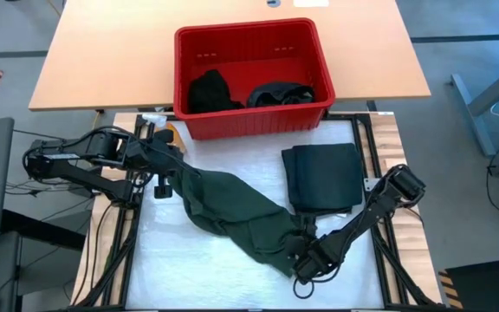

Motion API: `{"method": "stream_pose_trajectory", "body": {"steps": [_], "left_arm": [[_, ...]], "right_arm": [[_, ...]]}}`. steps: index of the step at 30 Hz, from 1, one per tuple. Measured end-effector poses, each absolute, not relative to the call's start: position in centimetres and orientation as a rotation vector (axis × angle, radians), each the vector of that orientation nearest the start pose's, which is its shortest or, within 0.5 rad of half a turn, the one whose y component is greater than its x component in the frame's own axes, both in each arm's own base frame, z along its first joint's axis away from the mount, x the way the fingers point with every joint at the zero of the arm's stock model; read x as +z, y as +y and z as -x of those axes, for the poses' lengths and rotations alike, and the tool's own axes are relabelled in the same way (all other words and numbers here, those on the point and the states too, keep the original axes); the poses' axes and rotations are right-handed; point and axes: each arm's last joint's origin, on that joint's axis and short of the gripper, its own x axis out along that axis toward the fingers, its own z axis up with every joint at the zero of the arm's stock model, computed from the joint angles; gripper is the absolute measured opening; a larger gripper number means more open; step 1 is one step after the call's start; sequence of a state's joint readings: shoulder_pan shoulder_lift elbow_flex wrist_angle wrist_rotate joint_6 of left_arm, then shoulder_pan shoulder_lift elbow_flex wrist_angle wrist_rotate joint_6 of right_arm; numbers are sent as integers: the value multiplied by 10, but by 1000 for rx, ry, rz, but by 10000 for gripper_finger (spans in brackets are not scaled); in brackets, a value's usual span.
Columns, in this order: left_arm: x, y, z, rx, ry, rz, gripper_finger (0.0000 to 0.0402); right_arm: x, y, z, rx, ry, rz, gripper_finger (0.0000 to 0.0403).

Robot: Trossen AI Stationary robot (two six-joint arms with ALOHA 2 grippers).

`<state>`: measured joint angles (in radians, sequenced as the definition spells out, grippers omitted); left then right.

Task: Fold Laundry from Bin
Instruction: Fold the green polo shirt

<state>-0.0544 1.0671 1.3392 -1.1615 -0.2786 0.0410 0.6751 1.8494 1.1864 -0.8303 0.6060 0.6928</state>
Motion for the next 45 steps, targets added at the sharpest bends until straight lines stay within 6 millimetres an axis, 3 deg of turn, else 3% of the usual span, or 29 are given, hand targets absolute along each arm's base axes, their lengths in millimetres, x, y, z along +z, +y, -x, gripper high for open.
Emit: {"method": "stream_pose_trajectory", "body": {"steps": [6, 11, 18, 25, 31, 38, 45], "left_arm": [[390, 0, -162, 218, 841, -188, 0], [400, 5, -147, 264, 755, -169, 0], [432, 9, -111, 293, 417, -127, 0], [461, 8, -59, 266, 59, -70, 0], [468, 7, -24, 253, -87, -38, 0], [467, 7, -11, 262, -121, -13, 0], [465, 9, -13, 329, -95, -18, 0]], "right_arm": [[204, 188, -241, -420, 1049, 138, 19], [251, 173, -209, -534, 850, -16, 19], [296, 144, -164, -515, 579, -282, 22], [330, 118, -114, -459, 229, -342, 19], [335, 91, -79, -466, -82, -351, 19], [322, 60, -67, -507, -98, -377, 19], [315, 46, -67, -600, -70, -223, 19]]}}
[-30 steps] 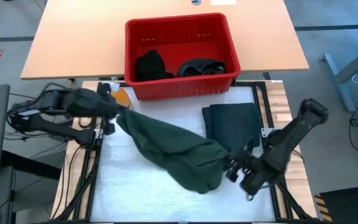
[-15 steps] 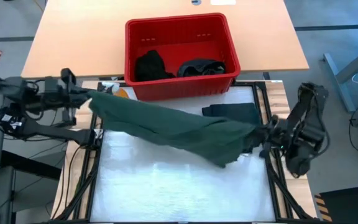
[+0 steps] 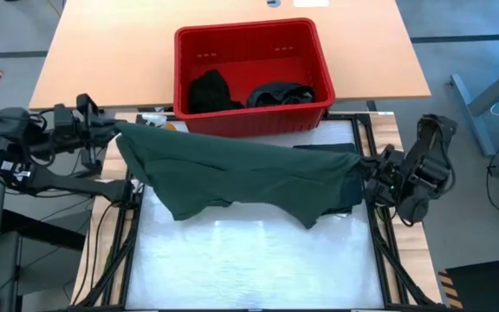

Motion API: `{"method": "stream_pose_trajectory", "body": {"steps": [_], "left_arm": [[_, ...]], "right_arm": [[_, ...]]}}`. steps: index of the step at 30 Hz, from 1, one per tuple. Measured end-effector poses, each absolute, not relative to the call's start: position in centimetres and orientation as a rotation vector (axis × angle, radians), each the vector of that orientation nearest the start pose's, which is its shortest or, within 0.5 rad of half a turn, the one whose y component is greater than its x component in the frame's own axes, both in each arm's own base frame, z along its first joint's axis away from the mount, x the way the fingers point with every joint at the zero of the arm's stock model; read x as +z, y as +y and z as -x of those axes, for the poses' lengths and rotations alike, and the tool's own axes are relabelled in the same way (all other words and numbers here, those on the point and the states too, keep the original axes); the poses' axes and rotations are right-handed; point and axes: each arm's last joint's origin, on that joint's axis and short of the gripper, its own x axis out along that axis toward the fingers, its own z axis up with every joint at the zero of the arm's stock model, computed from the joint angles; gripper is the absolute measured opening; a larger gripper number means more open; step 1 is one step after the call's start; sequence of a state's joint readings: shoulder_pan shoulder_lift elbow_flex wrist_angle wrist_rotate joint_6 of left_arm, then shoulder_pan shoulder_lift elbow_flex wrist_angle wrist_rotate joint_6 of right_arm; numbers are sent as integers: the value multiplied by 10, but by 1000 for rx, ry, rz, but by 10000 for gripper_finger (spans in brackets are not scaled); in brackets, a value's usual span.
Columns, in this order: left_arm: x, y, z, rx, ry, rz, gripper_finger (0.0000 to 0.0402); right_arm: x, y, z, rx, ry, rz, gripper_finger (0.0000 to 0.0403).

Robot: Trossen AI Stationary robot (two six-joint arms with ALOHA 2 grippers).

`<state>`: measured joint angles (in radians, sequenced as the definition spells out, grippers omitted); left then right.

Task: Fold Laundry from Bin
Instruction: Fold the green polo shirt

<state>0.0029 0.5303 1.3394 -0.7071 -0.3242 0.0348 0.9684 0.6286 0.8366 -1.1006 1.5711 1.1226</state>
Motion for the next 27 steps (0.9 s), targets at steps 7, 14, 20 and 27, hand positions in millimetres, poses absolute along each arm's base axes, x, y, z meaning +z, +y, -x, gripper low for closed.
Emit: {"method": "stream_pose_trajectory", "body": {"steps": [7, 14, 20, 27], "left_arm": [[472, 10, -11, 359, -168, -8, 0], [485, 5, -31, 173, -242, -38, 0], [482, -3, -66, -104, -156, -11, 0], [474, -18, -116, -482, -15, 95, 0]], "right_arm": [[362, 29, -56, -611, -91, -295, 19], [430, 34, -56, -236, -44, -419, 19], [449, 57, -68, -12, -84, -294, 19], [453, 100, -92, 212, -111, -287, 19]]}}
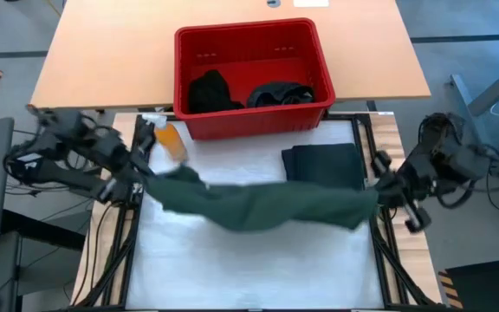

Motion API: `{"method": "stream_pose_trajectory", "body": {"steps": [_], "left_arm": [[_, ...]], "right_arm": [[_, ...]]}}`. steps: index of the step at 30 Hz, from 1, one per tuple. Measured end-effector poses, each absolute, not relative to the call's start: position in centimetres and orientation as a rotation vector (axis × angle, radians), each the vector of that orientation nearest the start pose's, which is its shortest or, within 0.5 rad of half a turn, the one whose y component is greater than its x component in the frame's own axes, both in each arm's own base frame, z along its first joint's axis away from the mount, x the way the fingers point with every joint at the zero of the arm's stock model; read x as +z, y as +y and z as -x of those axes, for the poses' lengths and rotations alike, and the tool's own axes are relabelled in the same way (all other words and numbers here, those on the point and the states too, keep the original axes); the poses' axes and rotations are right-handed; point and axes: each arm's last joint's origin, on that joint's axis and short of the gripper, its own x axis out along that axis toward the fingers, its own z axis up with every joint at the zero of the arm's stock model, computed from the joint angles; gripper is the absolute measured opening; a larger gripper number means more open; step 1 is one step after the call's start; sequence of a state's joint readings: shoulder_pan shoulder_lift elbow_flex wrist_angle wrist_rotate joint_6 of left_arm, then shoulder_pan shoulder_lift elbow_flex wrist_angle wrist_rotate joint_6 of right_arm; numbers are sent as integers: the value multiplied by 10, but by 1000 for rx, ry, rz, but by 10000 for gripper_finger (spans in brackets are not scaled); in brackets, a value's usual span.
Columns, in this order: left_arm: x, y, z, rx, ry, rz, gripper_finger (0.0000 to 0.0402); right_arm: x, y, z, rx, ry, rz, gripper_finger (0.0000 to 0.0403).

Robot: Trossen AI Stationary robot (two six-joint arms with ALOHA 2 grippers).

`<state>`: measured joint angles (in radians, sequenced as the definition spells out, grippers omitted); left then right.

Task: Fold Laundry from Bin
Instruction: Fold the green polo shirt

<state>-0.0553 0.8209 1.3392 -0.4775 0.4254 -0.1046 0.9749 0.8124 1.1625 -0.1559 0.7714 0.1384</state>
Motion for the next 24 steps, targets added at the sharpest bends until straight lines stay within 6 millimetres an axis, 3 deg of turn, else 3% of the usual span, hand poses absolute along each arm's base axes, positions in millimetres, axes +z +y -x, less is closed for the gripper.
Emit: {"method": "stream_pose_trajectory", "body": {"steps": [4, 7, 9, 12, 16, 20, 24], "left_arm": [[475, -36, -142, -655, -38, 86, 0], [480, -47, -150, -749, -101, 59, 0], [481, -50, -150, -752, -113, 59, 0], [472, -48, -147, -614, -29, 52, 0], [449, -38, -143, -312, 213, 45, 0], [417, -29, -145, 19, 496, 58, 0], [372, -21, -158, 267, 626, 82, 0]], "right_arm": [[462, 128, -107, 289, -174, -187, 19], [474, 141, -110, 298, -185, -118, 19], [481, 144, -112, 280, -185, -91, 21], [476, 142, -119, 175, -99, -34, 21], [449, 121, -124, 26, 117, -60, 20], [401, 90, -130, -240, 368, -148, 20], [349, 67, -136, -515, 543, -192, 20]]}}
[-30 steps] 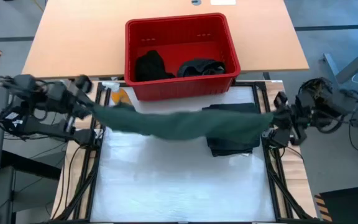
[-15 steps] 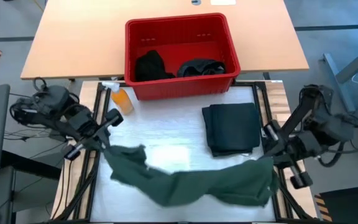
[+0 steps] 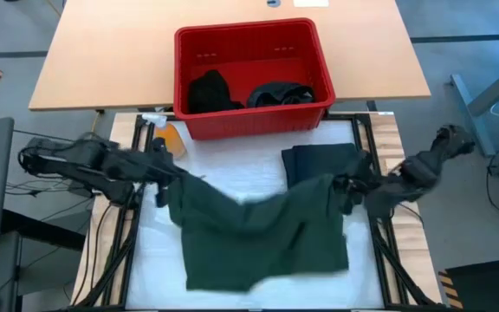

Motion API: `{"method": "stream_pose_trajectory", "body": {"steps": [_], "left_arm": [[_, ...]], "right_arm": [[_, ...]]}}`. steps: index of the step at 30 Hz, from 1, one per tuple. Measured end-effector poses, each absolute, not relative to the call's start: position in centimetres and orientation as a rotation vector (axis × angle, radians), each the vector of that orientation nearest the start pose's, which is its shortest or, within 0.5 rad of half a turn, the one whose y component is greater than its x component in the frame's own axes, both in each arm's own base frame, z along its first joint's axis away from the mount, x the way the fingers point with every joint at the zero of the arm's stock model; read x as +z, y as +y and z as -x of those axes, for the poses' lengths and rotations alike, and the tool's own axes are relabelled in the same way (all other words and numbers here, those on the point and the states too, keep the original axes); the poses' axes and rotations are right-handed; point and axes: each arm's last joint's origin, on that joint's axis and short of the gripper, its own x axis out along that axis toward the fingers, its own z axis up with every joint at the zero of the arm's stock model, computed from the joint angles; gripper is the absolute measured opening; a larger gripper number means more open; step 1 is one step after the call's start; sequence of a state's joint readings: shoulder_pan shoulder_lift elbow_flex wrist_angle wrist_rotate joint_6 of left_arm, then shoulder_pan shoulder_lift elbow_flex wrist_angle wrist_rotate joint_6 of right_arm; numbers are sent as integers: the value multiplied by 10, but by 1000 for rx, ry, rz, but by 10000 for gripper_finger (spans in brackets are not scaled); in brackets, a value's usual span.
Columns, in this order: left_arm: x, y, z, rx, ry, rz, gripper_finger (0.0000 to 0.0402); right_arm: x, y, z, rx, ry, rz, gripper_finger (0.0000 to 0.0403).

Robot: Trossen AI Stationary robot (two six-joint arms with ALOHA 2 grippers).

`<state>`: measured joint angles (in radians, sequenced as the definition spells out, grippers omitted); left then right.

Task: Fold Laundry from Bin
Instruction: Fold the green polo shirt

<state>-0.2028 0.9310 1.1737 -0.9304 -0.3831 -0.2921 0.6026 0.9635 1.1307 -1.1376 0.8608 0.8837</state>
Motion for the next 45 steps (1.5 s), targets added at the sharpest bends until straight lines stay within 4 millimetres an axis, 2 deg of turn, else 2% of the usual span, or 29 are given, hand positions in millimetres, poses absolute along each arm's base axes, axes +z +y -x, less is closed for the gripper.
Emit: {"method": "stream_pose_trajectory", "body": {"steps": [4, 7, 9, 12, 18, 28, 33, 41, 45], "left_arm": [[318, -11, -164, 508, 733, 125, 0], [279, -5, -162, 586, 830, 161, 0], [260, -2, -159, 625, 879, 182, 0], [242, 1, -155, 677, 920, 202, 0], [229, 7, -152, 810, 894, 213, 0], [235, 23, -165, 917, 751, 137, 0], [227, 43, -175, 989, 802, 108, 0], [201, 75, -187, 1132, 925, 138, 0], [191, 82, -192, 1109, 977, 178, 9]], "right_arm": [[306, 53, -143, -634, 678, -203, 21], [281, 46, -147, -644, 798, -235, 22], [267, 43, -147, -643, 869, -256, 24], [256, 38, -145, -658, 935, -272, 25], [251, 28, -142, -728, 979, -273, 26], [249, 14, -133, -862, 1072, -312, 26], [249, 13, -133, -867, 1073, -315, 25], [248, 15, -132, -838, 1107, -359, 29], [247, 16, -132, -814, 1147, -406, 53]]}}
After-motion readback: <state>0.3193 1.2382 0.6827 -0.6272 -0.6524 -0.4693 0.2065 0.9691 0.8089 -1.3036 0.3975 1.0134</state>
